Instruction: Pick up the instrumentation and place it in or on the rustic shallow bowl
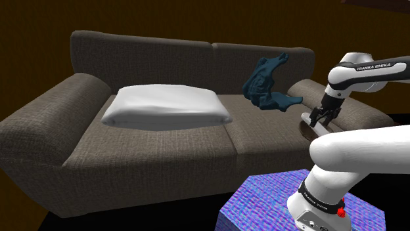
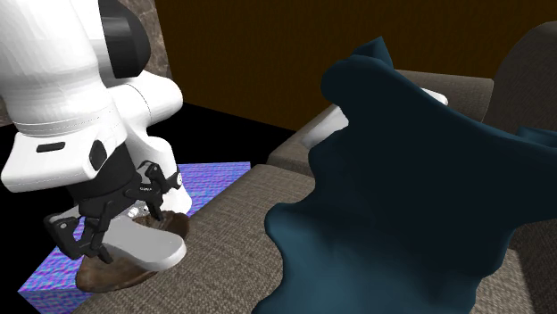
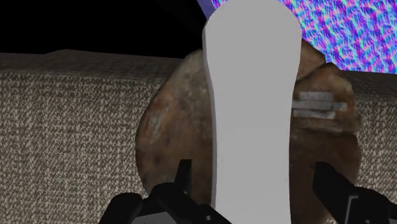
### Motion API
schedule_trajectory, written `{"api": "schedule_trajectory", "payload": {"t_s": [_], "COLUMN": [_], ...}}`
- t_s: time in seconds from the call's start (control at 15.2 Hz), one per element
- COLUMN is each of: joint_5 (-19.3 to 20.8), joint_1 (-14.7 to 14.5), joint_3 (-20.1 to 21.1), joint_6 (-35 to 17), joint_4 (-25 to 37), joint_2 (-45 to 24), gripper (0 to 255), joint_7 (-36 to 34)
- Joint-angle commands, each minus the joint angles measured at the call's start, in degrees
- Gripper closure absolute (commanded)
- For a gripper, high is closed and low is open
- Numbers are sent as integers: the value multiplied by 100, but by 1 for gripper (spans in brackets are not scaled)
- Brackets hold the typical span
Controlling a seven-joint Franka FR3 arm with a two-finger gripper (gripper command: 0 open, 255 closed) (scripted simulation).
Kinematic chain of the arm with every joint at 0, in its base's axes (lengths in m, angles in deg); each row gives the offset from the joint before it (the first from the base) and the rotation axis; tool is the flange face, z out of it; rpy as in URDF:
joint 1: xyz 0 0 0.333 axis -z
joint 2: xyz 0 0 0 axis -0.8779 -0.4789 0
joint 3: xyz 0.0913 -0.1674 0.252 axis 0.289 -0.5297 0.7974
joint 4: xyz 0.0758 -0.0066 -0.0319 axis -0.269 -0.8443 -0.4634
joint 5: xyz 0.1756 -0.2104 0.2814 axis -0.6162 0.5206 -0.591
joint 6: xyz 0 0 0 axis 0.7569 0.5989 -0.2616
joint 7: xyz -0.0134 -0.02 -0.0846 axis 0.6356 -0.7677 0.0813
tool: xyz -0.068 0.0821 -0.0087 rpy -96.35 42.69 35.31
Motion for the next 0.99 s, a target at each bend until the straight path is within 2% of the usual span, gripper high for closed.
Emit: {"api": "schedule_trajectory", "payload": {"t_s": [0.0, 0.2, 0.46, 0.92], "joint_5": [0, 0, -313, -314], "joint_1": [0, 0, -51, -49], "joint_3": [0, 0, 382, 383], "joint_6": [0, 0, 817, 817], "joint_4": [0, 0, 544, 544], "joint_2": [0, 0, 276, 276], "gripper": [0, 0, 0, 0], "joint_7": [0, 0, 45, 46]}}
